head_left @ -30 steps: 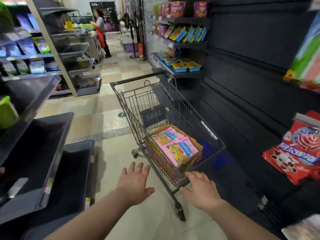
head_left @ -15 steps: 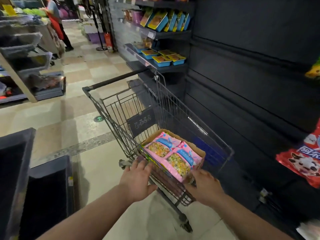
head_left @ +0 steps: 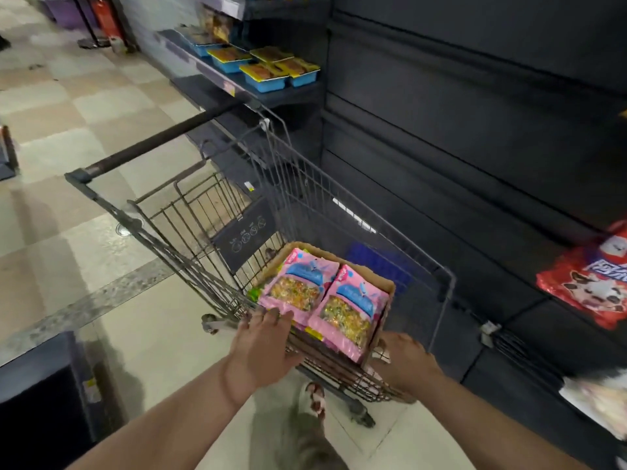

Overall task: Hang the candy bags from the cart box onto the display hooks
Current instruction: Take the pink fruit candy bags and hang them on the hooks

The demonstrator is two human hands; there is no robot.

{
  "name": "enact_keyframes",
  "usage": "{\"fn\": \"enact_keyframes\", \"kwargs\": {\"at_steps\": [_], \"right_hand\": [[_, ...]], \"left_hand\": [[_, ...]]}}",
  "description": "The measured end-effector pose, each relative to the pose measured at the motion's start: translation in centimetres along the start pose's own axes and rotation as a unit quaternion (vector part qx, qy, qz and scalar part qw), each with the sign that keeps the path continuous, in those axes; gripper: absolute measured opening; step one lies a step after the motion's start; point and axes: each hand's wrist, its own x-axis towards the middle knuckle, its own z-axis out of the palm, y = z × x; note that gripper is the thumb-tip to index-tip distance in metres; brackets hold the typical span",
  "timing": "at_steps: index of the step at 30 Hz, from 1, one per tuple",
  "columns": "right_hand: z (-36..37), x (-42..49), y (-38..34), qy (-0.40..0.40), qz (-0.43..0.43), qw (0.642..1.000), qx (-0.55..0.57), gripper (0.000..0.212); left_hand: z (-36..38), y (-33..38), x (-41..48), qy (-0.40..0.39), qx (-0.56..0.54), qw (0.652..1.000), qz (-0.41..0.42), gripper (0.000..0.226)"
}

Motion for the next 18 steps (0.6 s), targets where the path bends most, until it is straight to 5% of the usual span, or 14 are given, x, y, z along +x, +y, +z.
{"fn": "enact_keyframes", "kwargs": {"at_steps": [18], "right_hand": [[-0.6, 21.5, 0.6, -0.125, 0.039, 0.990, 0.050, 0.068]], "left_hand": [[-1.9, -4.7, 21.1, -0.126, 0.053, 0.990, -0.027, 0.084]]}}
